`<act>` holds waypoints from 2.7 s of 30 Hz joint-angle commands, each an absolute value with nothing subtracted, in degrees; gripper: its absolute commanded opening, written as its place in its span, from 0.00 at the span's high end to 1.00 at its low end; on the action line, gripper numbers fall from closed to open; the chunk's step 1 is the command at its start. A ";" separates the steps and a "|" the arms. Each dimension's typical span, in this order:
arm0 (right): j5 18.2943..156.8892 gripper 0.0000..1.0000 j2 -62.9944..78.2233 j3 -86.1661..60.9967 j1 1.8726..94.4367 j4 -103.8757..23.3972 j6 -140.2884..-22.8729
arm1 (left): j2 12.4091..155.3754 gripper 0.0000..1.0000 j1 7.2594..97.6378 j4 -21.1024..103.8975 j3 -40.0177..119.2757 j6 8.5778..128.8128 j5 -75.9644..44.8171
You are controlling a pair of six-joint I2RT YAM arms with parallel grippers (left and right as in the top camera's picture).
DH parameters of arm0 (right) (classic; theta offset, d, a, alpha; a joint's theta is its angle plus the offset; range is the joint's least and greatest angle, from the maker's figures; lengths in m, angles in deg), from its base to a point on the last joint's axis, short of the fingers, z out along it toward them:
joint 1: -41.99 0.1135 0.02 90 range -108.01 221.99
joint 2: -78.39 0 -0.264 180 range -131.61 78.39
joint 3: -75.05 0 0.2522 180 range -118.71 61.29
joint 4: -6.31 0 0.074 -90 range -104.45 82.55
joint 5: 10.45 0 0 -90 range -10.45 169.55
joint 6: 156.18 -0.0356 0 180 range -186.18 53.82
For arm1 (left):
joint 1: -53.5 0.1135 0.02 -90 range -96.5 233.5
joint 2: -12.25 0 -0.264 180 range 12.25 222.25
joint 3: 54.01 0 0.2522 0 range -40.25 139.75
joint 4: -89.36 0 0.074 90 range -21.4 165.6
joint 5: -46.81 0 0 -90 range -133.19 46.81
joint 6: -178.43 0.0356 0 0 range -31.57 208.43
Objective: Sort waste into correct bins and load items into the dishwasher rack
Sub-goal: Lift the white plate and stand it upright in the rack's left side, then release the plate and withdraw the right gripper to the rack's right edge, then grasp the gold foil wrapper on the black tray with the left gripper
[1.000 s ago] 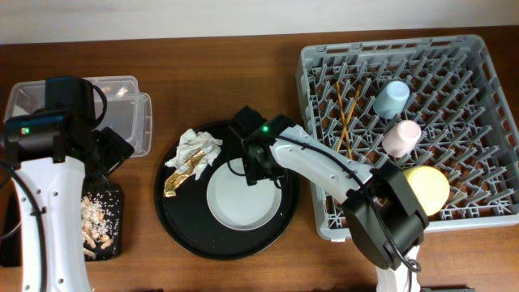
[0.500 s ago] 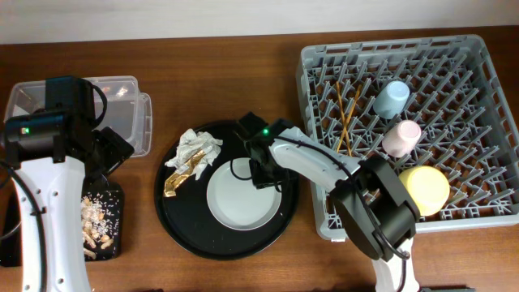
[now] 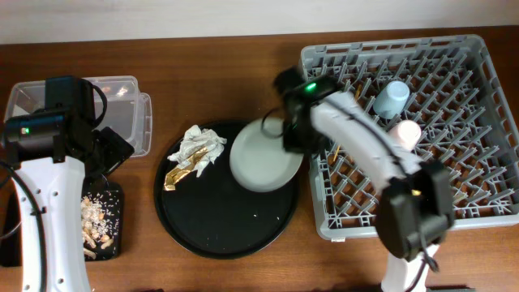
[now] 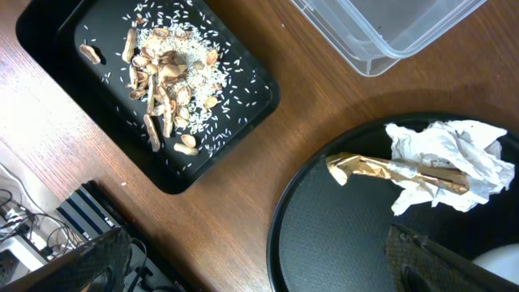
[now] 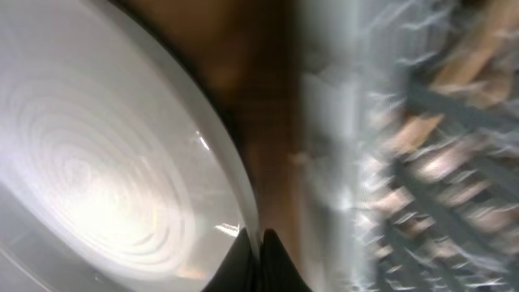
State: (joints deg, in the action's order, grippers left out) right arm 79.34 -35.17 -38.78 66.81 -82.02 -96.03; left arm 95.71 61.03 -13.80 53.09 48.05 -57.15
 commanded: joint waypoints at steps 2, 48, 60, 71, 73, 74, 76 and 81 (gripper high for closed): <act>69.46 0.96 -27.28 -48.24 57.21 -84.84 -96.49 | 95.36 0.01 61.22 -13.87 53.44 47.72 -57.39; 93.59 0.02 -33.40 -49.23 78.85 -64.38 -96.68 | 95.36 0.01 61.22 -13.87 53.44 47.72 -57.39; 87.80 0.02 -20.26 -49.32 56.45 -83.07 -96.51 | 95.36 0.01 61.22 -13.87 53.44 47.72 -57.39; 84.87 0.02 -21.20 -49.29 28.10 -90.13 -96.51 | 95.36 0.01 61.22 -12.99 53.49 47.75 -57.63; 84.87 0.02 -21.25 -49.29 27.31 -90.15 -96.51 | 95.40 0.01 61.22 -8.12 53.51 47.72 -58.00; 84.87 0.02 -21.25 -49.27 27.34 -90.17 -96.49 | 95.42 0.01 61.22 -7.73 53.51 47.72 -58.00; 84.87 0.01 -21.25 -49.27 27.34 -90.17 -96.51 | 95.42 0.01 61.22 -7.68 53.51 47.70 -57.30; 84.87 0.02 -21.25 -49.29 27.34 -90.17 -96.51 | 95.42 0.01 60.90 -8.51 53.31 47.75 -31.59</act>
